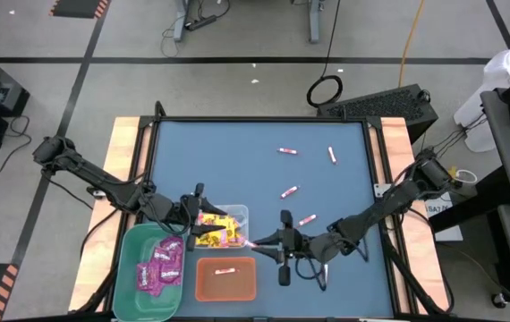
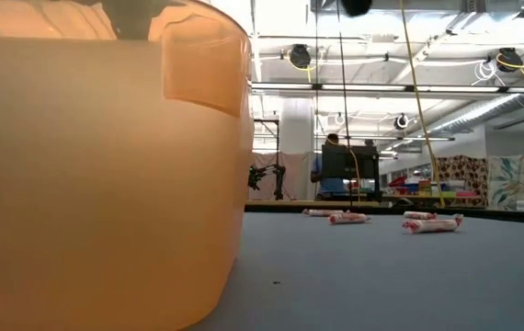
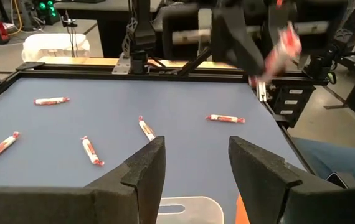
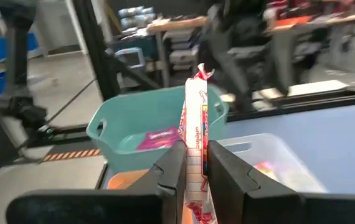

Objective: Sort candy
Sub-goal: Put the red candy into the orange bin

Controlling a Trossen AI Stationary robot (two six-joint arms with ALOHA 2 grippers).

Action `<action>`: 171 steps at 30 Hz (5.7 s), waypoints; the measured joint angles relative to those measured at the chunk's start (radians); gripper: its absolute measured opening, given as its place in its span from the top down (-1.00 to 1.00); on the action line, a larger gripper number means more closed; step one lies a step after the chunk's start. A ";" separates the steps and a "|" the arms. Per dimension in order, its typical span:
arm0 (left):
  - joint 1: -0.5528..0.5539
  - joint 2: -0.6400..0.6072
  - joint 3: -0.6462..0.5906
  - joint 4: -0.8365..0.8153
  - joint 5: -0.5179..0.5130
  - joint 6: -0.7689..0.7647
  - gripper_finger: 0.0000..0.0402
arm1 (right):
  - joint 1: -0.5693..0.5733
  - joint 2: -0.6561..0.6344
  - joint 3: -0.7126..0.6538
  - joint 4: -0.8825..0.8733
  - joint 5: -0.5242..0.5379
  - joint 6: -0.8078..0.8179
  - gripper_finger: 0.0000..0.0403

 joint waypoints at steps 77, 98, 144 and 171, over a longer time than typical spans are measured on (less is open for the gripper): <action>0.000 0.000 0.000 -0.018 0.000 -0.044 0.09 | -0.030 -0.130 0.104 -1.203 0.031 0.058 0.30; -0.014 0.101 0.000 0.040 -0.026 -0.107 0.09 | -0.241 -0.126 -0.165 -1.147 -0.403 -0.125 0.22; -0.021 0.121 0.000 0.107 -0.026 -0.100 0.09 | -0.050 -0.126 -0.150 -0.353 -0.338 0.040 0.87; -0.086 0.081 0.000 0.212 -0.053 0.034 0.09 | 0.035 -0.127 -0.150 0.369 -0.073 -0.357 0.86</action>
